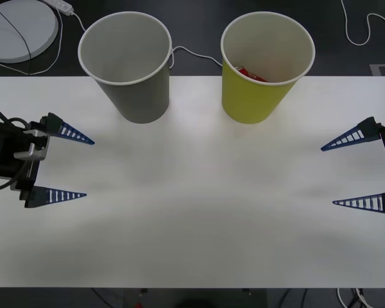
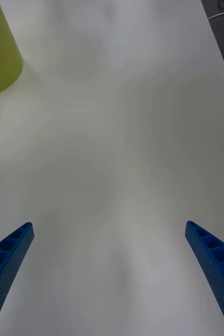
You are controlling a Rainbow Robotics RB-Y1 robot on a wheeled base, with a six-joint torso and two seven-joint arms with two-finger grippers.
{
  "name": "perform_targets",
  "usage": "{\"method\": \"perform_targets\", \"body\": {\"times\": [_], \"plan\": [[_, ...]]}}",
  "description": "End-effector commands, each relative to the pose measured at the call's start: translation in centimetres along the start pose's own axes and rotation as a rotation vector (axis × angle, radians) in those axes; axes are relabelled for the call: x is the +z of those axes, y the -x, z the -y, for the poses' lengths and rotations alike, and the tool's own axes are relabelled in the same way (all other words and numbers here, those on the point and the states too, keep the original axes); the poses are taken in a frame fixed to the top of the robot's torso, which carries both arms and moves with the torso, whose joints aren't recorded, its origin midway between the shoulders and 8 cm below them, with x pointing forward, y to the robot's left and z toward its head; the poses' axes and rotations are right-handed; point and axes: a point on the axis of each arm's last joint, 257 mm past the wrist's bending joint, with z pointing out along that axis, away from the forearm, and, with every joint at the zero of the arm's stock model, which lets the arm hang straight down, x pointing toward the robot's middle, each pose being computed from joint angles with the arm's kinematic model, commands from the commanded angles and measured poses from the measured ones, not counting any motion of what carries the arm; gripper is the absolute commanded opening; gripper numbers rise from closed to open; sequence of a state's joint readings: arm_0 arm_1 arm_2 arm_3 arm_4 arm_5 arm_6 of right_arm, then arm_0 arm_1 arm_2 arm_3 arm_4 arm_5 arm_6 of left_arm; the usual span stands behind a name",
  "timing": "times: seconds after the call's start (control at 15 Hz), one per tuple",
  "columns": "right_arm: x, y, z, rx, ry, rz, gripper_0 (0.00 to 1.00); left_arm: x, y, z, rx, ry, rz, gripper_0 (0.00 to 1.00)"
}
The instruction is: Put the can into the green bin and the plastic bottle into the gray bin
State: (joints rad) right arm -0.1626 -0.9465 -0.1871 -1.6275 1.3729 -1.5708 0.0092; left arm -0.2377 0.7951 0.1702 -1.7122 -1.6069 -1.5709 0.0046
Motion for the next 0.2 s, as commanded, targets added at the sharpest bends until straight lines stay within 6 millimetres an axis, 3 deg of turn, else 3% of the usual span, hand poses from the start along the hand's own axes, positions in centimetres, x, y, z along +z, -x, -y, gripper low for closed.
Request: {"method": "perform_targets", "body": {"times": [0.07, 0.2], "plan": [[0.0, 0.0, 0.0, 0.0, 0.0, 0.0, 1.0, 0.01, -0.01, 0.0, 0.0, 0.0, 0.0, 1.0], [0.0, 0.0, 0.0, 0.0, 0.0, 0.0, 1.0, 0.01, -0.01, 0.0, 0.0, 0.0, 0.0, 1.0]]}}
